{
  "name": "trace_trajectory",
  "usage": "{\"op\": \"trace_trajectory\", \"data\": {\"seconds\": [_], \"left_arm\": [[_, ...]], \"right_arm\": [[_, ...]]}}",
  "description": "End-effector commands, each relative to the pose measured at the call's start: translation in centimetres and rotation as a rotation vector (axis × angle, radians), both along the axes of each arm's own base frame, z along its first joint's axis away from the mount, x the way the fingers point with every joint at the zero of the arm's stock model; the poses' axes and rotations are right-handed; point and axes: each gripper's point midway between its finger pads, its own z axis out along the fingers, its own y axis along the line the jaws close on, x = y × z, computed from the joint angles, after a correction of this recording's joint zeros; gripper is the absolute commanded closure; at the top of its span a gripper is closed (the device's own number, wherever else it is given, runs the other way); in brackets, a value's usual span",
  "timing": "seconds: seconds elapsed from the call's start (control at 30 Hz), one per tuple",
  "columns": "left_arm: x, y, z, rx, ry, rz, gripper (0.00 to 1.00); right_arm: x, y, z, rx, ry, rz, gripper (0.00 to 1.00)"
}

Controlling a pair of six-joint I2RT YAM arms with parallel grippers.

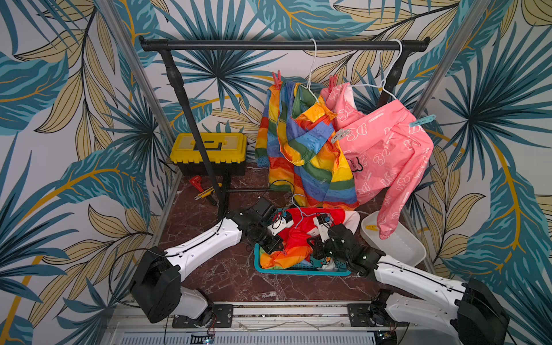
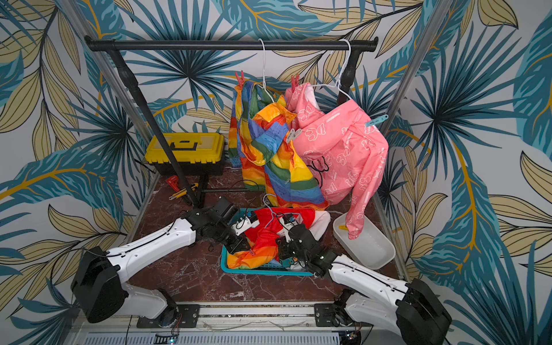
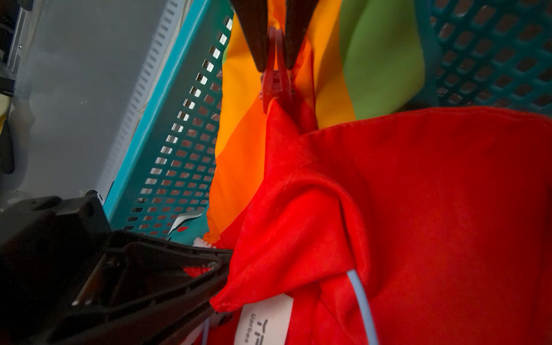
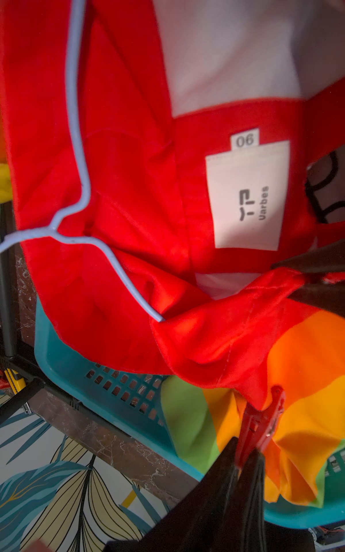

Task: Remove the clothespins securing jackets to the hanger
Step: Remove the clothespin from the hanger.

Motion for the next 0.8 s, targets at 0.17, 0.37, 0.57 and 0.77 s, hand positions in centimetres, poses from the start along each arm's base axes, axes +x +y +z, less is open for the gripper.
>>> {"op": "trace_trajectory", "data": {"seconds": [0.17,0.37,0.57,0.77], "left_arm": [[1.2,1.4,2.9,-0.003,-0.133,0.086,1.0],[1.9,4.0,5.2,-0.026,-0.212,0.202,1.0],[1.5,5.3,7.1,-0.085,-0.263,0.246,1.0],[1.6,4.5,6.5,-0.095,-0.19,0.258,1.0]], "right_arm": [[0.6,-1.7,2.9,-0.055,-0.061,-0.056,0.18],[0.5,-2.6,4.4,-0.188,-0.114,-0.065,0.14],[-0.4,1.1,5.4,-0.203,-0.15,0.047,0.15],[-1.4,4.9,4.7,-0.062,-0.093,0.122,0.11]]}}
